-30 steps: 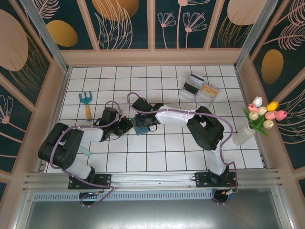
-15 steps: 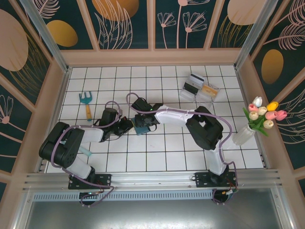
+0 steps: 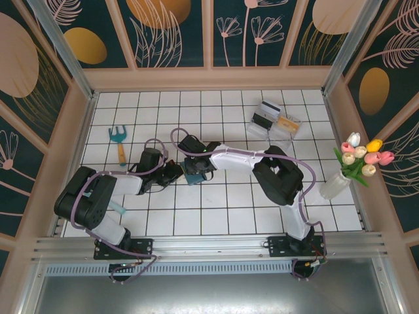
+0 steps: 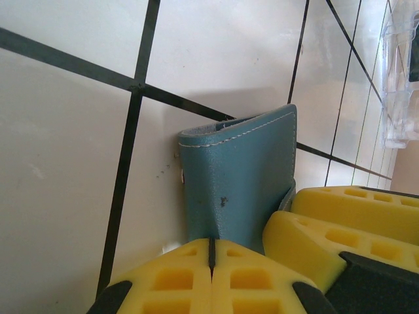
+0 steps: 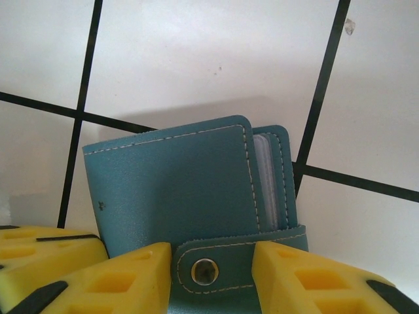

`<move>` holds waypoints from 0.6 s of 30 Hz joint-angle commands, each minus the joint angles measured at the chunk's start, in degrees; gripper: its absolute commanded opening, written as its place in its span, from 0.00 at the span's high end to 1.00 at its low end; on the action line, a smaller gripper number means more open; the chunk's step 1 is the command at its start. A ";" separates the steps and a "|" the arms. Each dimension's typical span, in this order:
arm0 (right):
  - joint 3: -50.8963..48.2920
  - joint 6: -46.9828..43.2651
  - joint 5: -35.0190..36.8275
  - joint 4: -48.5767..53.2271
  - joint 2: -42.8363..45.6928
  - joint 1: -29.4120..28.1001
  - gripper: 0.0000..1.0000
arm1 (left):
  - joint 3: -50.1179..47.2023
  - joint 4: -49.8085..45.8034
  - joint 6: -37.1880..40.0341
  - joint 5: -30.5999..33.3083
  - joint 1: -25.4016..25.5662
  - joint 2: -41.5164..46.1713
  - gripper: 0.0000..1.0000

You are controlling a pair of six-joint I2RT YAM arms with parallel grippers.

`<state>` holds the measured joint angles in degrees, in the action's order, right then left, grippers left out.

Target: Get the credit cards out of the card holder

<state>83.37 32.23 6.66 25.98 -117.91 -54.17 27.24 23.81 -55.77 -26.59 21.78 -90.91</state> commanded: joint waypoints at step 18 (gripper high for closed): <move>-11.26 3.13 -9.16 -11.36 5.85 3.75 0.77 | -1.22 -2.60 1.10 1.65 -0.09 -1.73 1.00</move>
<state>75.13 33.61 0.51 15.27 -113.78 -52.01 27.24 23.83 -55.72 -26.59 21.78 -91.02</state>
